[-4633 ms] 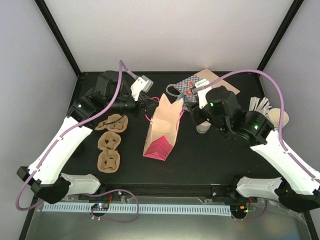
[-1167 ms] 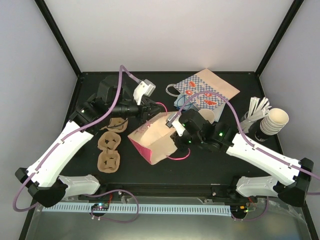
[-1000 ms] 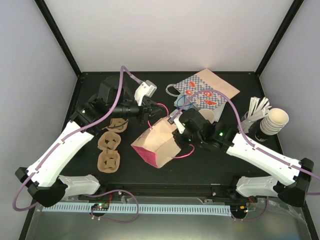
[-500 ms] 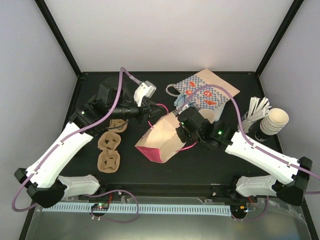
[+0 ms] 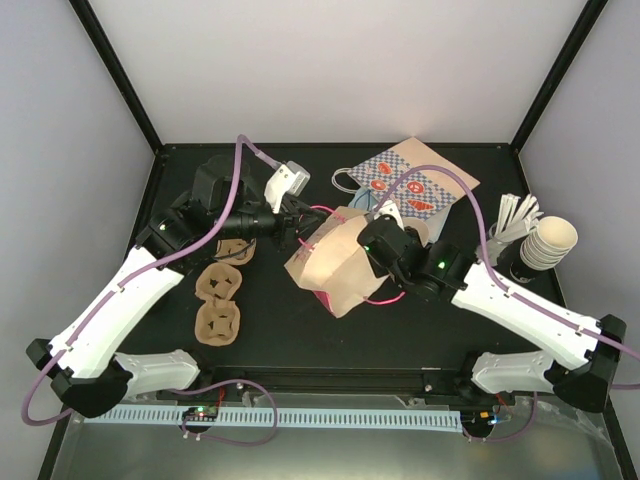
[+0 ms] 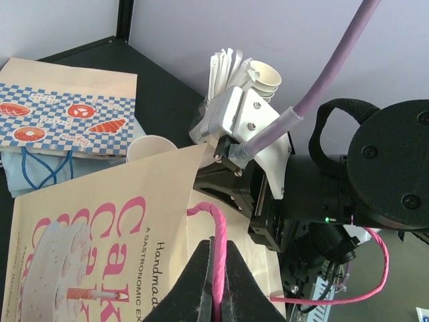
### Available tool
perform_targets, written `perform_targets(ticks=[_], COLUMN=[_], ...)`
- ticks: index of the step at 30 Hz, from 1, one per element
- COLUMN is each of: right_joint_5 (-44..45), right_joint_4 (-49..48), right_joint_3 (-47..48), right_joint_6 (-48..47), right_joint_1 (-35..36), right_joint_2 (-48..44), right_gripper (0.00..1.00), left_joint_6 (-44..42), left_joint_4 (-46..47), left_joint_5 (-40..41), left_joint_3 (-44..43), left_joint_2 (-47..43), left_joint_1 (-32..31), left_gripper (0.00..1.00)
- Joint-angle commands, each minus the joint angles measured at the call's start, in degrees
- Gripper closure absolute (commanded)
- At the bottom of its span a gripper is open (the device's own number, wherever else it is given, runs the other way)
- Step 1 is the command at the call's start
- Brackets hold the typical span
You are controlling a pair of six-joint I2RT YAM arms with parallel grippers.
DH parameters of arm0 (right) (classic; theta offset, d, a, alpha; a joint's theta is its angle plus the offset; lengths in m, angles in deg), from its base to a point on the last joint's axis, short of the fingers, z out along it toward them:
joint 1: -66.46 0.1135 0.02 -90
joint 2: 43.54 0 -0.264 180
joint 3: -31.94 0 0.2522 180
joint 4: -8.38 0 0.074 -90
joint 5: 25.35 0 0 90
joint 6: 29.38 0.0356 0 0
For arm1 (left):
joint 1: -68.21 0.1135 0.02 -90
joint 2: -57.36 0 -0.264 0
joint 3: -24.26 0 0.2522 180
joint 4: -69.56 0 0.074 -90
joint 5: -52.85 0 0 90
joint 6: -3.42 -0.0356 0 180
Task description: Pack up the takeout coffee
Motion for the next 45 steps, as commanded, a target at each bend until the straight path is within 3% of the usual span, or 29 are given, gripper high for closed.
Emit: perform_targets(ticks=[1,6,19,23,27,30,36,45], right_joint_5=[0.39,-16.88,-25.26,-19.09,-3.39,2.71,1.24,-2.1], right_joint_4=[-1.09,-6.76,-8.95,-8.54,-5.07,-3.22,-1.49,-1.1], right_joint_3=[0.66,-0.22,3.55,4.86,6.2,5.95,3.57,-1.94], right_joint_6=[-1.08,-8.09,-10.53,-8.42,-3.26,-1.16,0.0,1.89], right_joint_1=[-0.28,-0.26,-0.27,-0.3,-0.67,-2.84,-8.35,-9.56], right_joint_2=[-2.16,-4.74,-9.56,-11.45,-13.37,-15.52,-18.45,-19.67], right_gripper=[0.99,0.98,0.93,0.92,0.92,0.93,0.95,0.95], left_joint_6=[-0.86,-0.6,1.48,3.22,6.08,8.66,11.34,18.85], left_joint_4=[0.4,0.97,1.79,1.95,2.14,3.39,6.14,13.83], left_joint_5=[0.66,0.27,1.05,2.45,5.26,5.27,3.85,-4.5], left_joint_3=[-0.86,-0.63,-2.2,-2.86,-3.44,-3.44,-4.47,-4.26], left_joint_2=[-0.74,0.08,2.73,3.44,4.11,4.61,6.81,11.74], left_joint_1=[-0.47,-0.4,-0.4,-0.32,0.35,1.61,4.24,10.66], left_gripper=[0.99,0.98,0.99,0.99,0.98,0.98,0.98,0.98])
